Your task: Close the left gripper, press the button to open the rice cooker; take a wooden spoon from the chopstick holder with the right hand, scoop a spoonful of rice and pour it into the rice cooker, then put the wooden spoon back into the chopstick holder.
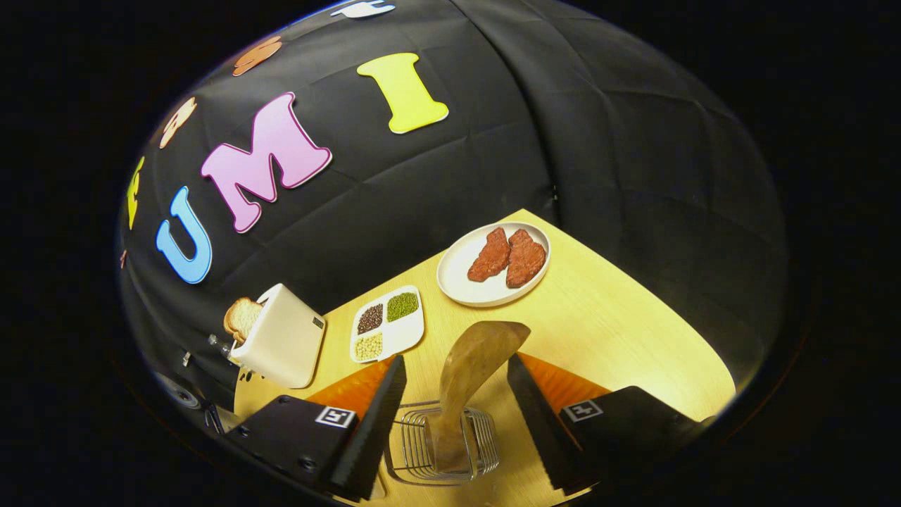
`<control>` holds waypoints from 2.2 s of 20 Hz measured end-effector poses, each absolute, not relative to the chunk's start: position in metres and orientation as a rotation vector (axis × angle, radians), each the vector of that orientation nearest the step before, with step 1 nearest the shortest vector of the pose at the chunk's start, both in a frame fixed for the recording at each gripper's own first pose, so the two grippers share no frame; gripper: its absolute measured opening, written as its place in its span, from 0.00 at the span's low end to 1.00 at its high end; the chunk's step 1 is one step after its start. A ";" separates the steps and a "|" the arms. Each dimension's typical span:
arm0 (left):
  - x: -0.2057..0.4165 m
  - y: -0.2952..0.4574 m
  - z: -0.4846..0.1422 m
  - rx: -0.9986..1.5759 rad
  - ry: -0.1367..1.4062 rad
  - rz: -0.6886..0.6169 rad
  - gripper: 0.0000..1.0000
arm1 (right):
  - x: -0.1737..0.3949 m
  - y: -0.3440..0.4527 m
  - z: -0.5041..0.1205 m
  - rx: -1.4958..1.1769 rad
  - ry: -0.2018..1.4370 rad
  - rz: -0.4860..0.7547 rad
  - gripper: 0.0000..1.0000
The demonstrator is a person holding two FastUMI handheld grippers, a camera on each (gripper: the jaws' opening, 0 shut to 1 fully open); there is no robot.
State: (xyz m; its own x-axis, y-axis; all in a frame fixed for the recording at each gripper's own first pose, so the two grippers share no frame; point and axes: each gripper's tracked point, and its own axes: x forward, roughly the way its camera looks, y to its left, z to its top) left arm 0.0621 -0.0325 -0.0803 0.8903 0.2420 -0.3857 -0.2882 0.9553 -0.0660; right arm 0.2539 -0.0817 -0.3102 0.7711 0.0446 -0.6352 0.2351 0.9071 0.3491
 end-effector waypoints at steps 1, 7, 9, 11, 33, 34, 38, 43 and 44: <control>0.058 -0.033 -0.085 -0.125 0.391 0.284 0.98 | 0.254 -0.081 -0.311 0.438 0.695 -0.110 0.80; 0.043 -0.036 -0.100 -0.172 0.413 0.317 0.96 | 0.261 -0.083 -0.309 0.495 0.694 -0.165 0.25; 0.040 -0.039 -0.105 -0.186 0.419 0.317 0.95 | 0.257 -0.076 -0.305 0.521 0.704 -0.149 0.21; 0.038 -0.042 -0.109 -0.196 0.423 0.309 0.95 | 0.255 -0.070 -0.297 0.505 0.686 -0.104 0.18; 0.038 0.056 -0.128 -0.042 0.346 0.123 0.95 | 0.203 0.064 -0.142 0.399 0.452 0.104 0.15; 0.038 0.060 -0.129 -0.047 0.343 0.118 0.95 | 0.201 0.078 -0.145 0.394 0.459 0.120 0.15; 0.037 0.074 -0.140 -0.122 0.354 0.113 0.96 | 0.192 0.123 -0.170 0.375 0.493 0.170 0.16; 0.023 0.078 -0.166 -0.171 0.402 0.104 0.95 | 0.188 0.153 -0.217 0.265 0.520 0.212 0.15; 0.020 0.081 -0.171 -0.165 0.411 0.106 0.95 | 0.190 0.154 -0.225 0.254 0.518 0.204 0.16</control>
